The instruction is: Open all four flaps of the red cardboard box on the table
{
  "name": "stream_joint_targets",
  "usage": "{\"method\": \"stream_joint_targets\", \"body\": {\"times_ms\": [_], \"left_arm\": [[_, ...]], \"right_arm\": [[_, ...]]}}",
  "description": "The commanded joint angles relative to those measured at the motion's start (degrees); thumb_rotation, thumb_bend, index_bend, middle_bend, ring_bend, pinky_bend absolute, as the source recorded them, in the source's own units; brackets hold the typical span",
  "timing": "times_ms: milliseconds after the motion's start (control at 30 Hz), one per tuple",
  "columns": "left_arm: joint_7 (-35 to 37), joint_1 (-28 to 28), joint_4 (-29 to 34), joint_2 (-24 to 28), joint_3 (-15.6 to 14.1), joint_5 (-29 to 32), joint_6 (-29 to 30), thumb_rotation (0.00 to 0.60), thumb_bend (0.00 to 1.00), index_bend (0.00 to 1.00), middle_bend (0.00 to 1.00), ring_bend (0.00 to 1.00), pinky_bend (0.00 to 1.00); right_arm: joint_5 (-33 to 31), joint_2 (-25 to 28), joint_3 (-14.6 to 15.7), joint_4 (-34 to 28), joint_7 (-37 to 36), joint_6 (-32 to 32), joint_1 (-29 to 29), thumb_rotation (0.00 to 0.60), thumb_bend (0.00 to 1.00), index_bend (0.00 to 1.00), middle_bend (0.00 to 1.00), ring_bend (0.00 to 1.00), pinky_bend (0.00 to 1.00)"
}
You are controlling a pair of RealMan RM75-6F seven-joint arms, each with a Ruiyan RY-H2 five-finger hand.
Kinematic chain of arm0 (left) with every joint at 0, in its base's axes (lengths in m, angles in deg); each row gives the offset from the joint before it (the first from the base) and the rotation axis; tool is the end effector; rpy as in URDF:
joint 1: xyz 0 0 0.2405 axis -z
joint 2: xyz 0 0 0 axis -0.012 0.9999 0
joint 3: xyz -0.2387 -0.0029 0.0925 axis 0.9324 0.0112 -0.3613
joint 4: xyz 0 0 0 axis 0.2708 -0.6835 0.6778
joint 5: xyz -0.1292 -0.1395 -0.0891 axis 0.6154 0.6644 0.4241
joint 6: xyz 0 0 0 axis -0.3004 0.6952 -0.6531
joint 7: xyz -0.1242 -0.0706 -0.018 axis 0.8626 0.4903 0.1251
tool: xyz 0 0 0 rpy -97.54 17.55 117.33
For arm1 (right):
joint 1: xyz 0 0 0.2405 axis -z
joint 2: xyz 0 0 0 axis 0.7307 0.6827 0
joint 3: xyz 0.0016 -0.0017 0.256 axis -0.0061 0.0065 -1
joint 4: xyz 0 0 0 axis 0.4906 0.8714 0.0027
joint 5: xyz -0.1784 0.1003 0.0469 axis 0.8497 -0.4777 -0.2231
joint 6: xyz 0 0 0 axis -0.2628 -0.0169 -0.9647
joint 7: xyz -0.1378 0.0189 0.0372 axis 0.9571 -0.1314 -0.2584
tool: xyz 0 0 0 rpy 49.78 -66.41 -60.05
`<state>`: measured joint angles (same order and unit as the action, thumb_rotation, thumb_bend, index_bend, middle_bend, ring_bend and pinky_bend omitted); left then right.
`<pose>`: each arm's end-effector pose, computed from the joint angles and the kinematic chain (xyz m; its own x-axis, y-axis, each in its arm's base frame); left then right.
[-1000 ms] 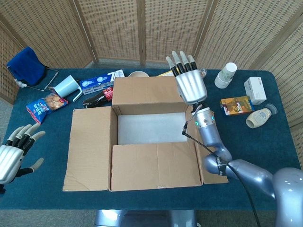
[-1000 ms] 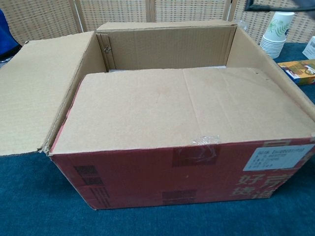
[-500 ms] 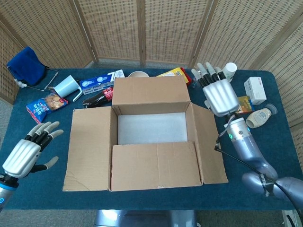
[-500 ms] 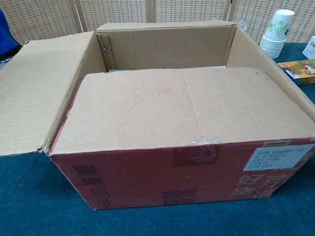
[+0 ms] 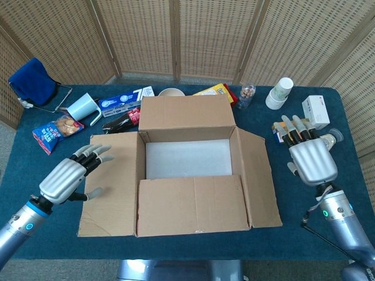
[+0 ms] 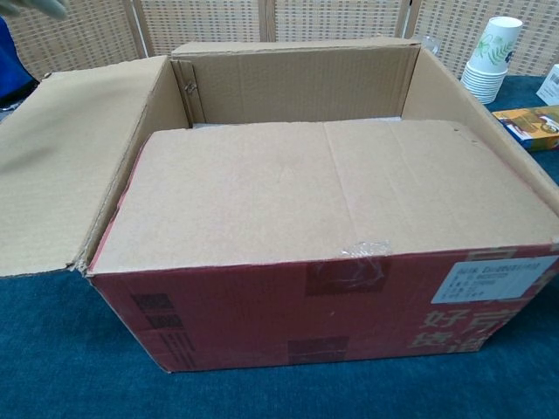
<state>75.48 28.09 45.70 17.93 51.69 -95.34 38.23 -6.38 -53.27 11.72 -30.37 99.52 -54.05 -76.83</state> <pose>-0.1735 0.2588 0.1481 0.3402 0.2619 0.9032 0.8612 -0.4725 -0.1874 -0.1895 -0.2921 0.1859 0.7383 0.1365 0.6605 -0.6247 -0.2308 0.7460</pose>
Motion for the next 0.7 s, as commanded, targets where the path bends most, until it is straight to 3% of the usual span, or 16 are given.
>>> {"method": "stream_joint_targets", "body": {"times_ms": [33,333,700], "left_arm": [[0.14,2.96,1.64,0.63,1.41,2.73,-3.92,0.594,0.0,0.14,0.0,0.0,0.11],[4.87,8.95,4.46,1.02,3.0,6.03,-12.22,0.583,0.0,0.15,0.0,0.01,0.13],[5.78,15.07,6.31,-0.05,5.78,12.88,-19.17,0.568,0.0,0.16,0.05,0.07,0.19]], "right_arm": [[2.4,0.33,1.73,2.36,-2.58,-2.93,3.41,0.6,0.18,0.02,0.0,0.0,0.2],[5.12,-2.34,4.18,8.42,-7.18,-12.49,12.72,0.6,0.12,0.01,0.0,0.0,0.14],[7.26,-5.41,5.99,13.15,-12.94,-16.5,19.32,0.6,0.07,0.0,0.0,0.0,0.07]]}}
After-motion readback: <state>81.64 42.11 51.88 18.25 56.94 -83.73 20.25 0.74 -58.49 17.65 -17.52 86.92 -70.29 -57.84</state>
